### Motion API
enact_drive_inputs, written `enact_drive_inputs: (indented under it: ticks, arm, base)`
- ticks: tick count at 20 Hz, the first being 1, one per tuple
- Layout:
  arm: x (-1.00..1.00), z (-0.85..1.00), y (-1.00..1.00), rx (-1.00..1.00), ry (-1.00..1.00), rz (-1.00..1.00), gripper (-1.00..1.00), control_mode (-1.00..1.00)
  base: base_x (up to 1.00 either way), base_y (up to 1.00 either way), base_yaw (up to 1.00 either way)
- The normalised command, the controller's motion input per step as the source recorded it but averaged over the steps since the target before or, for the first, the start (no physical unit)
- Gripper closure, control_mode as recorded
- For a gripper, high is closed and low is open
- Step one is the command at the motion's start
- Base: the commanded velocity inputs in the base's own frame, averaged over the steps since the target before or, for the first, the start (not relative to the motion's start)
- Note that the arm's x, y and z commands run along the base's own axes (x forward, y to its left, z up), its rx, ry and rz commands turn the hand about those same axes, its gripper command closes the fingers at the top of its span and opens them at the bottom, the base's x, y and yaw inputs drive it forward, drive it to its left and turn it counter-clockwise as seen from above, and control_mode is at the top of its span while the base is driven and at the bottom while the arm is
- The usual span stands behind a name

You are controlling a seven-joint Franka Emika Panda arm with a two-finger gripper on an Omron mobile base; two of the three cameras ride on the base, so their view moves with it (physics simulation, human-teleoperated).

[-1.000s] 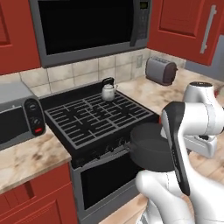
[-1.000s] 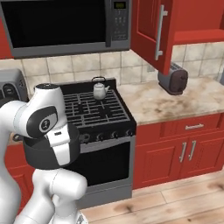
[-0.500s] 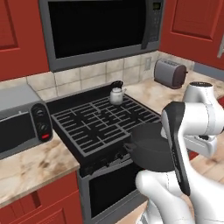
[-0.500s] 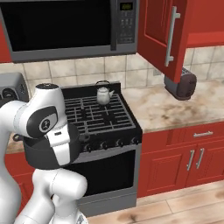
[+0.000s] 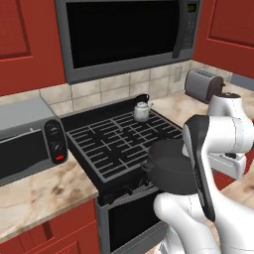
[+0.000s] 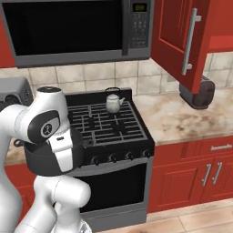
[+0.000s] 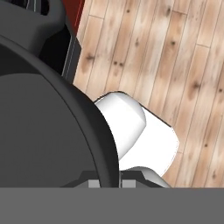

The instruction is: Pick the kettle from the cabinet and place it on a stove burner. Then pick the pot from the counter and place it on another stove burner. Finally, turn both burners on.

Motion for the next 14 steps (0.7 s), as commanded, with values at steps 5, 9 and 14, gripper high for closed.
enact_drive_inputs:
  ticks: [5, 9, 14]
  arm:
    - [0.0, 0.0, 0.0, 0.0, 0.0, 0.0, 1.0, 1.0]
    - [0.0, 0.0, 0.0, 0.0, 0.0, 0.0, 1.0, 1.0]
    - [0.0, 0.0, 0.0, 0.0, 0.0, 0.0, 1.0, 1.0]
  base:
    - [0.31, 0.0, 0.12]
    - [0.31, 0.0, 0.12]
    - [0.29, -0.02, 0.09]
